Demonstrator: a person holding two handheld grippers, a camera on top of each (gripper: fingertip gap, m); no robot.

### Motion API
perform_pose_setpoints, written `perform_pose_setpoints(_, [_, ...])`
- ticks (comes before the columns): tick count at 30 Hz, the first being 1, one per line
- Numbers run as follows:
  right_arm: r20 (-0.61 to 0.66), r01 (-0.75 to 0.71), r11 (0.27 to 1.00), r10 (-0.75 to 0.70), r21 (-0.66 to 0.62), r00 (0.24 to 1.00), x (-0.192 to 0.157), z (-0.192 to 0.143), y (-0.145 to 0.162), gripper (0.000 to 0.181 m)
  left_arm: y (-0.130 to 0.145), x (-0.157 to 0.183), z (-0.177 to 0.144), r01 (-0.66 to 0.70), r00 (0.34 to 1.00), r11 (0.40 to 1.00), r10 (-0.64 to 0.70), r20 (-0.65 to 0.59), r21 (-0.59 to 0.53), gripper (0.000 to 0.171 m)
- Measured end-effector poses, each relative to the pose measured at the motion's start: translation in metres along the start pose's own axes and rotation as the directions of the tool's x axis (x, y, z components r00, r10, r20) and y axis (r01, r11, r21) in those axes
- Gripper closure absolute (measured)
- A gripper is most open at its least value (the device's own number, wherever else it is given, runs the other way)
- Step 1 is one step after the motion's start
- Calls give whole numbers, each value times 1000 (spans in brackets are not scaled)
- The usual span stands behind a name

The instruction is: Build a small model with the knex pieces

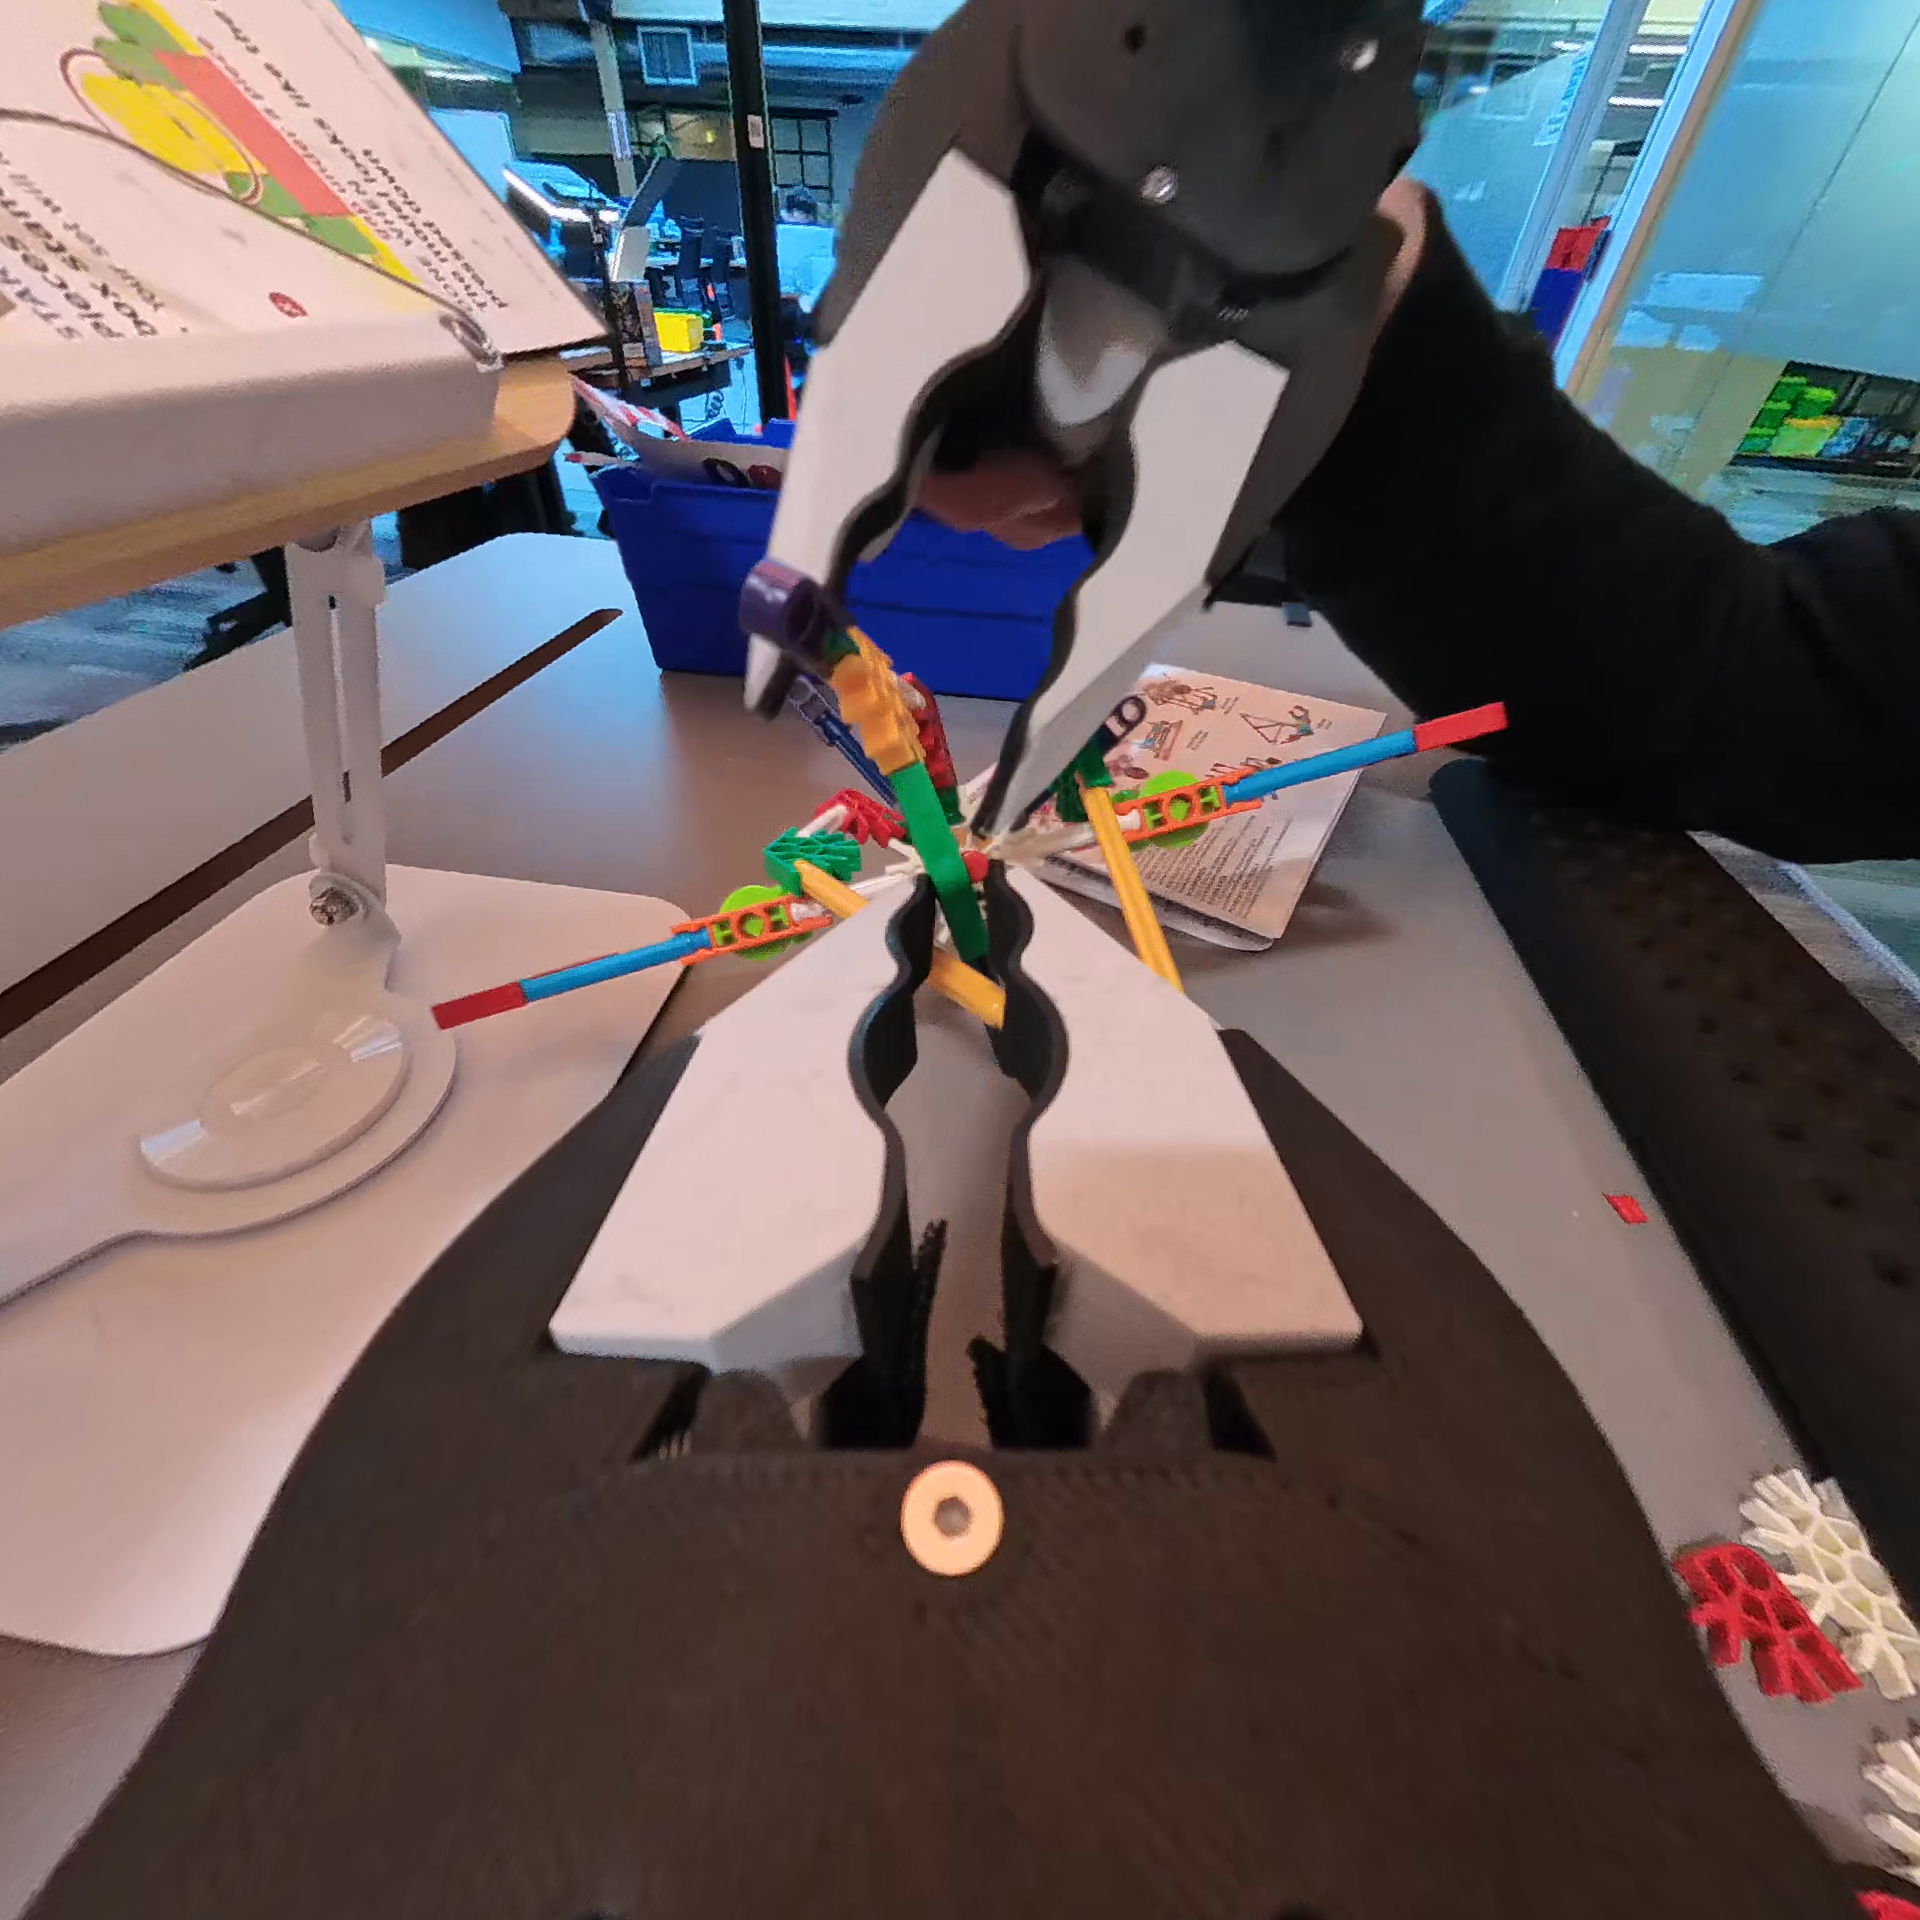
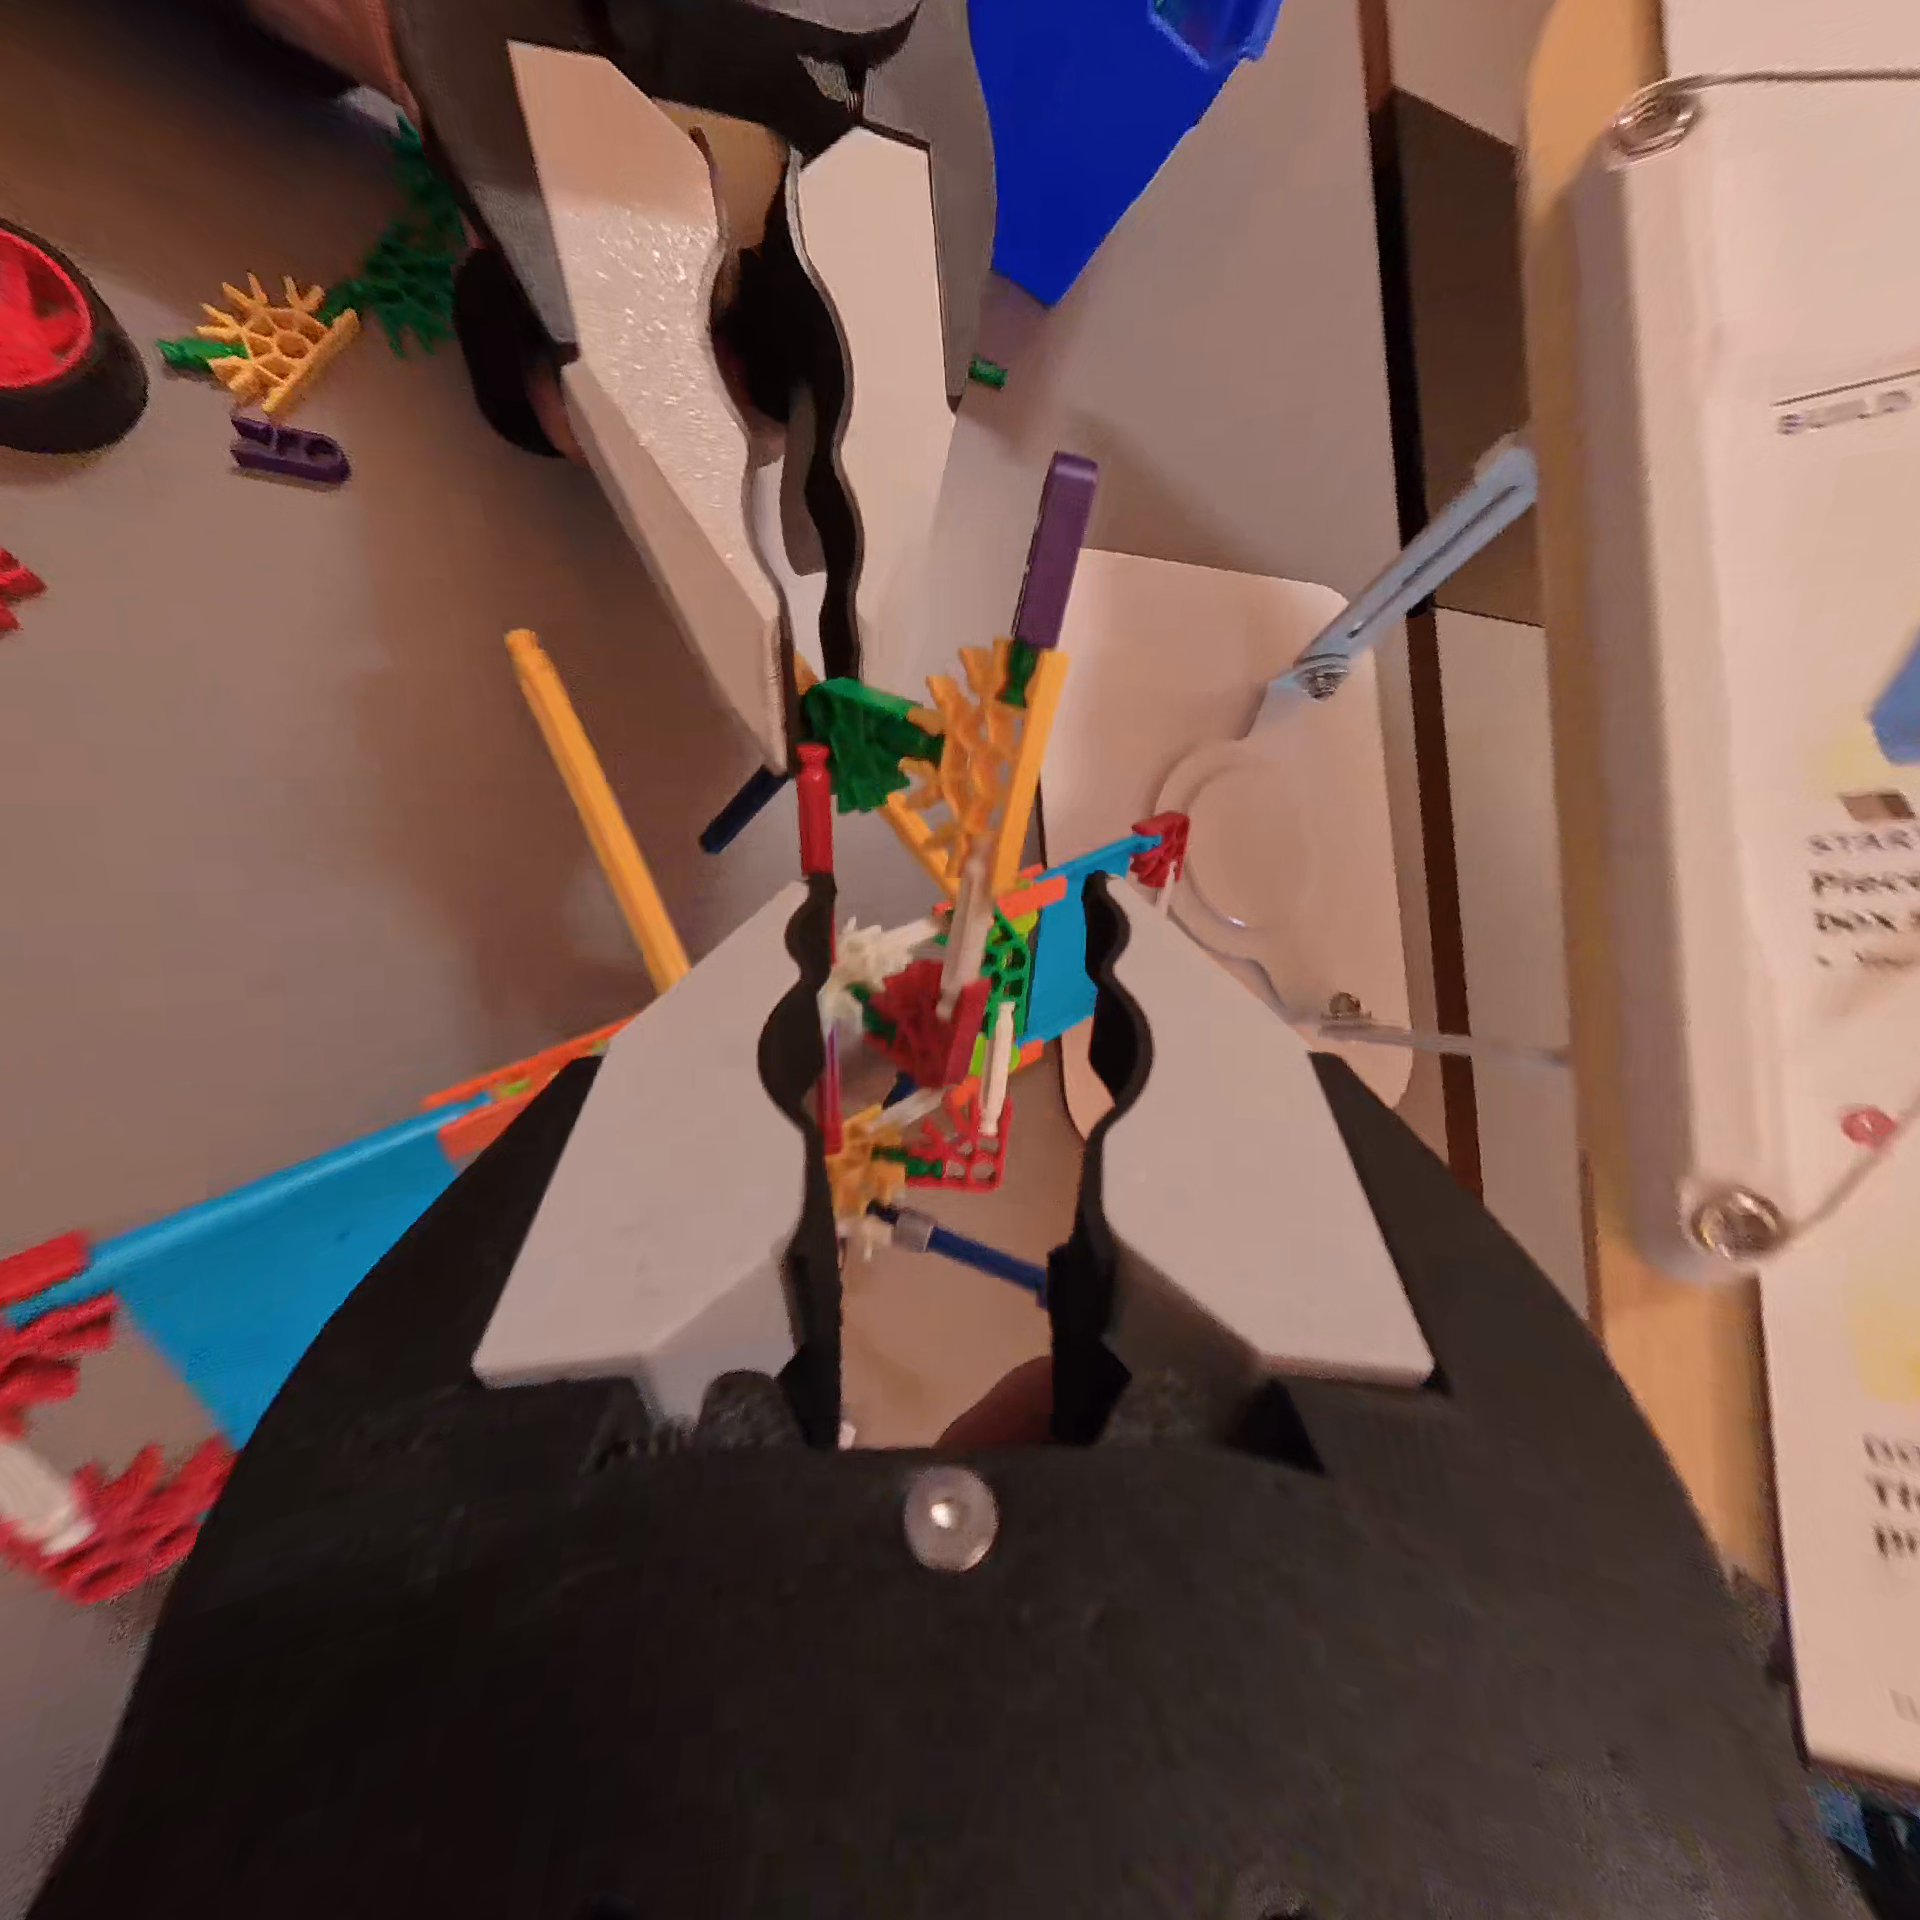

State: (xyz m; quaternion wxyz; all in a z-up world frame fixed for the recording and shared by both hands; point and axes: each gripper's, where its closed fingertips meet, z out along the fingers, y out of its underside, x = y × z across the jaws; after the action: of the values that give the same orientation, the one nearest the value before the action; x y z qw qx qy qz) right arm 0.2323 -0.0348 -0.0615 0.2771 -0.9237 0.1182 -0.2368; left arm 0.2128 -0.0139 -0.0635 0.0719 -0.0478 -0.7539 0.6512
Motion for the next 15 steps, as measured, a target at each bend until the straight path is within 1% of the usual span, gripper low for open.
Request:
perform_pose_setpoints(1, [31,2,1000,-2,3,1000,-2,4,-2,136,0,0,0,-5,1000,1000,5,2,-4,165])
perform_pose_setpoints(3, [84,-23,999,19,40,996,-4,7,-8,136,0,0,-2,-9,1000,1000,9,-3,3,165])
perform_pose_setpoints(8, [236,-81,992,55,101,970,-20,9,-12,136,-6,6,-1,-27,999,1000,27,-28,16,165])
perform_pose_setpoints(9, [259,-91,989,59,117,964,-23,11,-13,139,-7,7,-1,-31,999,999,32,-33,15,165])
perform_pose_setpoints(13, [370,-175,968,98,181,924,-31,6,-19,161,-7,7,-3,-29,999,999,30,-38,15,165])
perform_pose_setpoints(15, [385,-188,961,98,204,918,-31,3,-21,171,-11,5,-4,-18,999,999,20,-38,36,164])
